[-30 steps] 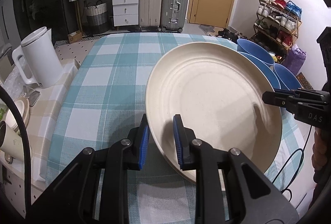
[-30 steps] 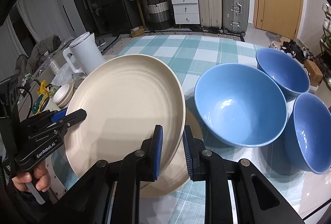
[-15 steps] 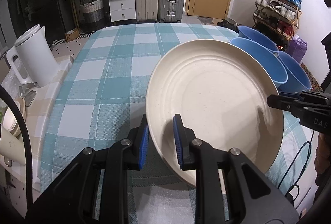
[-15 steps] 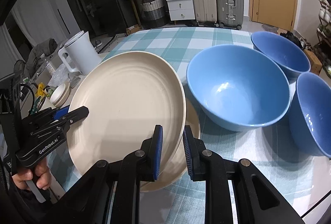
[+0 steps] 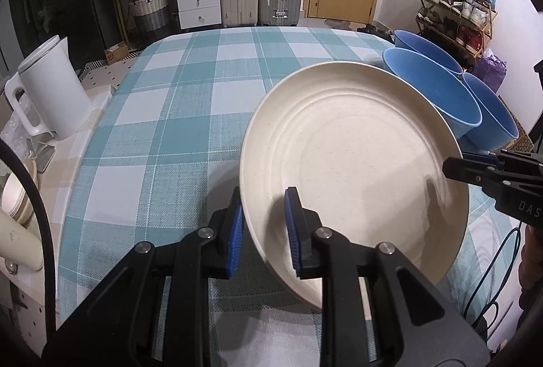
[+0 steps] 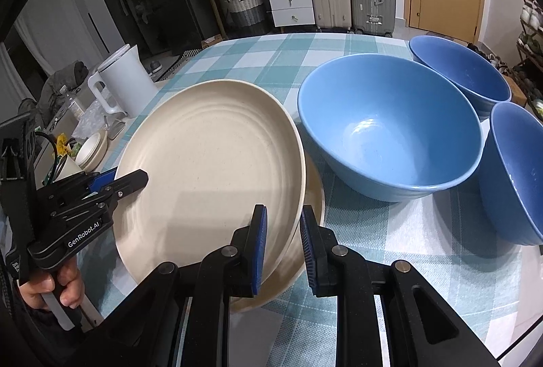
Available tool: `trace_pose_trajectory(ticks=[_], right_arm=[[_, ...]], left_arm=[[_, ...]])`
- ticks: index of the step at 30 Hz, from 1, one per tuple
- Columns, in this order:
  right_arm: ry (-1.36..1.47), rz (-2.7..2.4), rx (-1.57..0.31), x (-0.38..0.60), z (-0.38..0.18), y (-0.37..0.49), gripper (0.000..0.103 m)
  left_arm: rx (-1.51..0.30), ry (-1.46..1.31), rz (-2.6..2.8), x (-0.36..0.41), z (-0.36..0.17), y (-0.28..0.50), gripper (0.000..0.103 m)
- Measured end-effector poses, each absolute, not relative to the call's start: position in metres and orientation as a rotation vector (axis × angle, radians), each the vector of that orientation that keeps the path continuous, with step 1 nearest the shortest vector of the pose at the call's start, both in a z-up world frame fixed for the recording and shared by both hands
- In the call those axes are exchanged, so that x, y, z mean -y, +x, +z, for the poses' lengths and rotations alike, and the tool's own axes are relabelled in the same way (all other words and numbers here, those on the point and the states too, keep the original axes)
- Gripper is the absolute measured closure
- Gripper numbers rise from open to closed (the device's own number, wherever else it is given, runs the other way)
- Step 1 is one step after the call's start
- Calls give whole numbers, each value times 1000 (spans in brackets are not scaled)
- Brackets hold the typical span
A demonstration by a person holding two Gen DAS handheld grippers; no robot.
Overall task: Organize plates and bowls
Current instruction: 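Lower the held plate stack onto the remaining cream plate with both grippers, then open both grippers to release the plate stack and pull back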
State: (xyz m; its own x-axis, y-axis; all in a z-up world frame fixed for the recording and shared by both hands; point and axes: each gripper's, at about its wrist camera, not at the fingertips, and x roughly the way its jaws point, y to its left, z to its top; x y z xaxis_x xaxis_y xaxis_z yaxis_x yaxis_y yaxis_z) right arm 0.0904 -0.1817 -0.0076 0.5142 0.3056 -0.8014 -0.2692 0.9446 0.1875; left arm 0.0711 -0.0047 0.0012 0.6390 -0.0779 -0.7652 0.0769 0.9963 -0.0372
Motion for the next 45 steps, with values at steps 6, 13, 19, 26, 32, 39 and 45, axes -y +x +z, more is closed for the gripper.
trace_pose_trajectory(ticks=[6, 13, 19, 26, 32, 39, 45], right_arm=[[28, 323, -967, 178, -13, 89, 82], [-3, 297, -958, 177, -15, 86, 82], [-27, 284, -952, 173, -17, 84, 82], [-57, 267, -947, 171, -20, 82, 82], [-96, 252, -946, 165, -24, 82, 82], [-122, 245, -954, 164, -31, 83, 82], [-182, 217, -937, 160, -37, 80, 82]], left_arm=[[-878, 26, -85, 10, -8, 77, 82], [-879, 79, -68, 20, -17, 77, 81], [-885, 115, -50, 25, -22, 77, 81], [-902, 146, -48, 28, -28, 78, 81], [-917, 170, -42, 31, -33, 79, 81], [-915, 188, -47, 31, -34, 77, 81], [-912, 197, -47, 32, -34, 77, 81]])
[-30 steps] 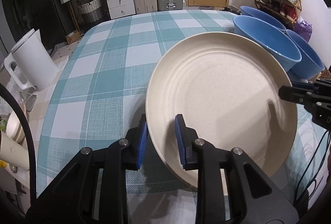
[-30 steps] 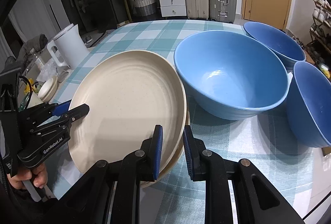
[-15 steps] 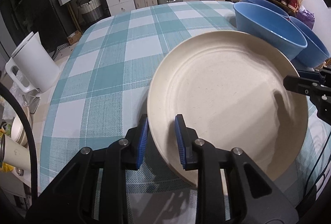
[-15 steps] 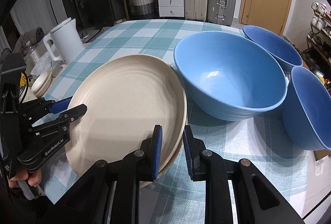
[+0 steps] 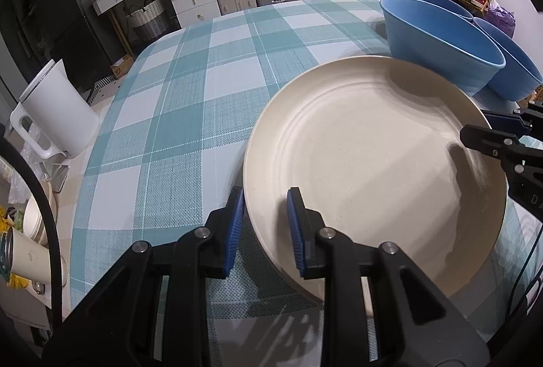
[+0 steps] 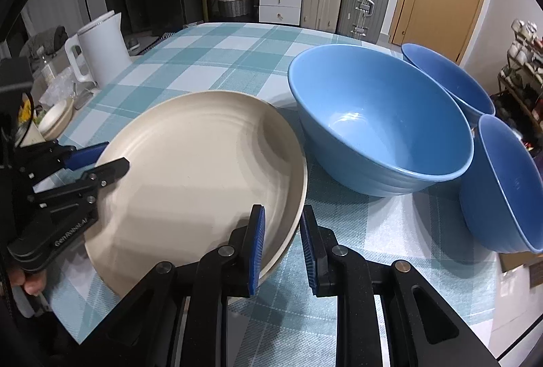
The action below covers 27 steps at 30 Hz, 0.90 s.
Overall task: Organize plates and bowls
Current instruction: 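Open both grippers to release the plate stack and pull back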
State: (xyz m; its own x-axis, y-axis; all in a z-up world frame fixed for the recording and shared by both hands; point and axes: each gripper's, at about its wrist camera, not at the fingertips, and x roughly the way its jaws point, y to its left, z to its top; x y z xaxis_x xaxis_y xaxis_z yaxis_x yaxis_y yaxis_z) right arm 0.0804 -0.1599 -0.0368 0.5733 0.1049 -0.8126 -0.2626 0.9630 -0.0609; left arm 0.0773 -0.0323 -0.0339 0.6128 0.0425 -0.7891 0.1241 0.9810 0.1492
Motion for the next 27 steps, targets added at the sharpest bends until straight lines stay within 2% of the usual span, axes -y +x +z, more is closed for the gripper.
trace_pose_trajectory(ticks=[3, 7, 10, 15, 16, 18, 20, 22, 25, 27], right_arm=[[-217, 201, -933, 156, -40, 81, 82], [-219, 201, -941, 155, -44, 81, 75], [-235, 208, -938, 153, -46, 80, 72], [-223, 242, -952, 156, -47, 80, 64], [-218, 244, -953, 158, -46, 80, 56], [-195, 246, -939, 161, -42, 77, 48], [-173, 262, -926, 165, -37, 74, 37], [-158, 268, -913, 166, -32, 71, 22], [-137, 270, -904, 170, -24, 67, 19], [-117, 269, -893, 173, -17, 64, 15]], left_arm=[[-917, 189, -49, 32, -34, 77, 81], [-935, 160, -65, 27, -35, 79, 80], [-948, 117, -91, 22, -34, 79, 74], [-952, 55, -130, 16, -28, 78, 50], [-949, 49, -133, 15, -26, 77, 47], [-943, 34, -150, 14, -22, 75, 35], [-942, 15, -167, 14, -17, 73, 27], [-934, -3, -182, 14, -12, 70, 24], [-921, -23, -205, 16, -4, 66, 19], [-907, -20, -224, 19, 2, 61, 10]])
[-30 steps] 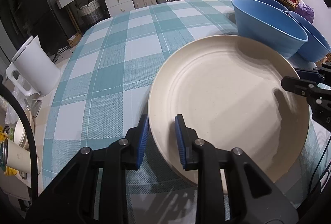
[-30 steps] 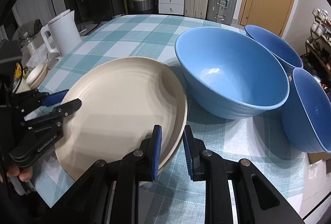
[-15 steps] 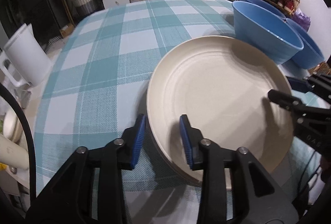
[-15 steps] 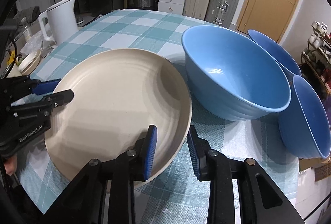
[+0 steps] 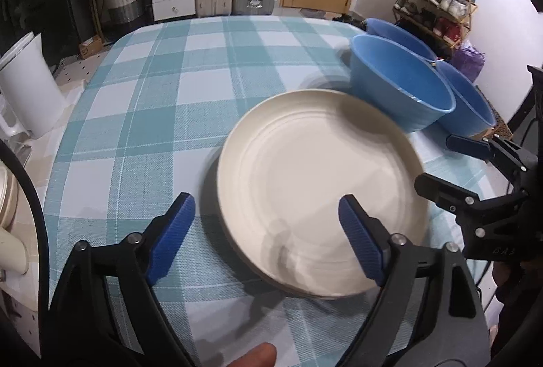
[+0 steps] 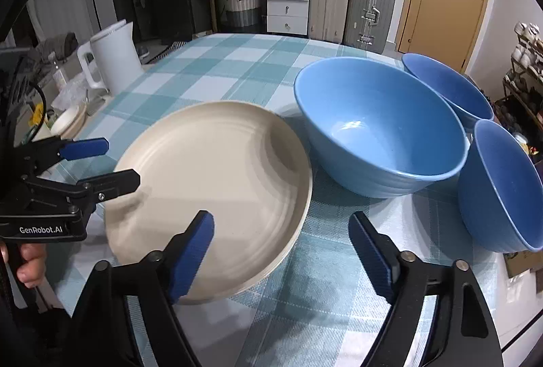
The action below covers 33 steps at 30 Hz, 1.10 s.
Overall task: Organize plates and bowls
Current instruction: 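Open both grippers to release the plate stack and pull back, then move both tools to the rim of a light-blue bowl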
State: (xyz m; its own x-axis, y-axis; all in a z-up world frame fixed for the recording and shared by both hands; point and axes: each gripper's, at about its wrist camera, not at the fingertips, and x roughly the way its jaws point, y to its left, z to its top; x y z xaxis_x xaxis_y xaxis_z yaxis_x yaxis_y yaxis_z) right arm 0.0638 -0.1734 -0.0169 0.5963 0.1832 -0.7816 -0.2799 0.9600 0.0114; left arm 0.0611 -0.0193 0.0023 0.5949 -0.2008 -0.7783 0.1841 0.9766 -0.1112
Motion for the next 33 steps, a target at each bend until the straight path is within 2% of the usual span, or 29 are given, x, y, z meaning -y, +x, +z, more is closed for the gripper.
trace_pose_trajectory(ticks=[2, 4, 7, 20, 33], right_arm=[[-97, 271, -874, 178, -8, 59, 10], [-79, 274, -846, 184, 2, 53, 4], [-57, 273, -808, 193, 17, 45, 2], [33, 202, -680, 255, 81, 20, 1], [57, 117, -617, 317, 121, 18, 1]], left_arm=[[-888, -9, -240, 25, 9, 56, 1], [-869, -10, -253, 29, 16, 52, 1], [-848, -17, -268, 35, 26, 47, 1], [-784, 10, -310, 73, 68, 51, 1], [-752, 10, -356, 119, 106, 94, 1]])
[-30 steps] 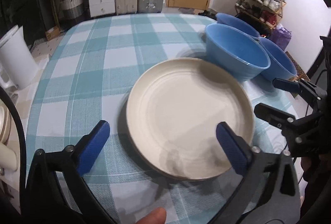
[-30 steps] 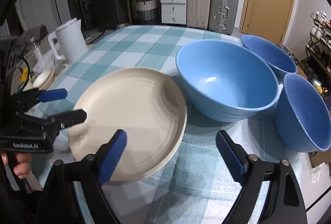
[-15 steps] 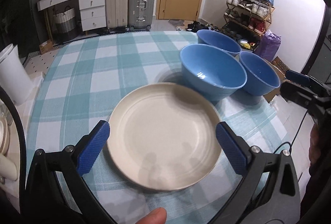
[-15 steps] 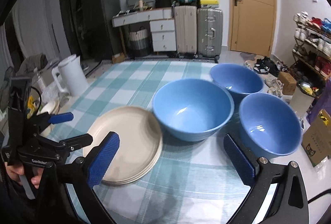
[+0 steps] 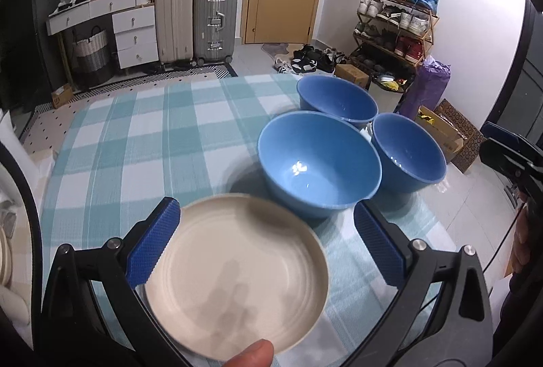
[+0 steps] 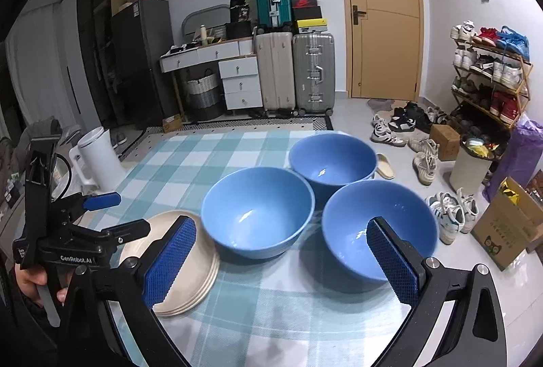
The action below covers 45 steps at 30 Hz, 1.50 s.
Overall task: Organize plates and bowls
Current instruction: 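Move both tools to the rim of a light-blue bowl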
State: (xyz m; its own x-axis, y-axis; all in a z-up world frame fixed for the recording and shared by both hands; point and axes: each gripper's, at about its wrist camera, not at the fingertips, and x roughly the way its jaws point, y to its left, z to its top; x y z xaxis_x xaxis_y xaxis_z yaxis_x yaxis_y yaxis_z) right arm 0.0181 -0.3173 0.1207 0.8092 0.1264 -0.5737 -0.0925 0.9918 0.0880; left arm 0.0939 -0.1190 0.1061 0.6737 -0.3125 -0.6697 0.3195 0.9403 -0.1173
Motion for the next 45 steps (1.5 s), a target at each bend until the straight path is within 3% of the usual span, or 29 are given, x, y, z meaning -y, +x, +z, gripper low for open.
trace_pose_trajectory(ticks=[22, 45], right_arm=[[130, 19, -653, 384, 140, 85, 1], [190, -30, -776, 417, 129, 168, 1]], left_arm=[[-757, 34, -378, 172, 137, 201, 1], [-872, 23, -387, 203, 107, 301, 1]])
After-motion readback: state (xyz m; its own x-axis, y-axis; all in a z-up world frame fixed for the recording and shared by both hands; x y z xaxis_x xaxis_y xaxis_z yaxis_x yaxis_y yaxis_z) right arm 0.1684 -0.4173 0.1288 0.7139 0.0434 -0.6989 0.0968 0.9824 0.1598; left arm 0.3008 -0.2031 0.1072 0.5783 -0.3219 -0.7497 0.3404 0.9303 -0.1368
